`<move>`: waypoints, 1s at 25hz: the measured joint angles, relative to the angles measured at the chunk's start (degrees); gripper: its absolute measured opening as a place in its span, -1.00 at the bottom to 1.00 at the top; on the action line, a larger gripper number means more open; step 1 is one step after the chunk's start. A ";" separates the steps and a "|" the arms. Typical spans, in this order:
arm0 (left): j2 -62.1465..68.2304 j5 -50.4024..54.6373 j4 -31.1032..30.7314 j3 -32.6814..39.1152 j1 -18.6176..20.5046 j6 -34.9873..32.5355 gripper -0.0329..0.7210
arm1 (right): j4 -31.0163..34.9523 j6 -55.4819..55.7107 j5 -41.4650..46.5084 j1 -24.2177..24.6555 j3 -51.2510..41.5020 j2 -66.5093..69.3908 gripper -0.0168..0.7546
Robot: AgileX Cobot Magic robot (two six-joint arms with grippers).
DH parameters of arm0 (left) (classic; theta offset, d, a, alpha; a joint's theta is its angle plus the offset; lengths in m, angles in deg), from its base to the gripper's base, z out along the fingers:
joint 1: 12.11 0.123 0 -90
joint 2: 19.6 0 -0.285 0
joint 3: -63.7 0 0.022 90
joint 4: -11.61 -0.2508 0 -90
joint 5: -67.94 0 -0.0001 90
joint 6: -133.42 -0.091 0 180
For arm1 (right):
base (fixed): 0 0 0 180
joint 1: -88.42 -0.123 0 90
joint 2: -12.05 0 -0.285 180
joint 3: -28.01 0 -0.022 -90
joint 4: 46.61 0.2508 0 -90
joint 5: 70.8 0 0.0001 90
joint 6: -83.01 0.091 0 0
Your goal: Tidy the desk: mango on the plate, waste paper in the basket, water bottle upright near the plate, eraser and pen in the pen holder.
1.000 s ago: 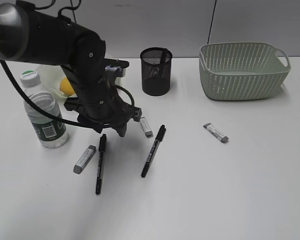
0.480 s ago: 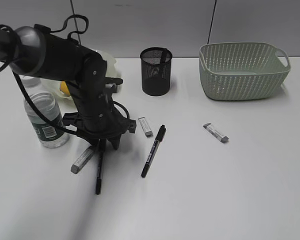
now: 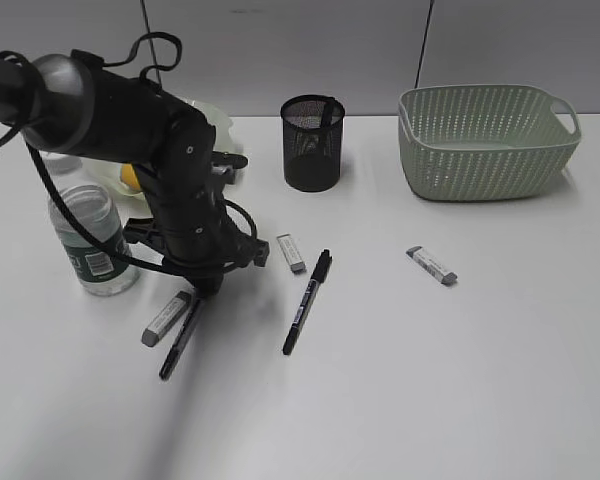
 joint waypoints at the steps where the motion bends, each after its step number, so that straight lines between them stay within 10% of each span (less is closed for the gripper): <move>1: -0.06 -1.06 -0.20 0.00 0.00 0.00 -0.61 | 0.00 0.00 0.00 0.00 0.00 0.00 0.28; 18: -6.84 -69.86 -4.17 0.25 4.25 -1.77 -0.61 | -0.04 0.00 0.00 0.00 0.00 0.00 0.27; 25: -0.18 -82.99 -4.11 -1.47 7.67 -7.76 -0.61 | -0.04 0.00 0.00 0.00 0.00 0.00 0.27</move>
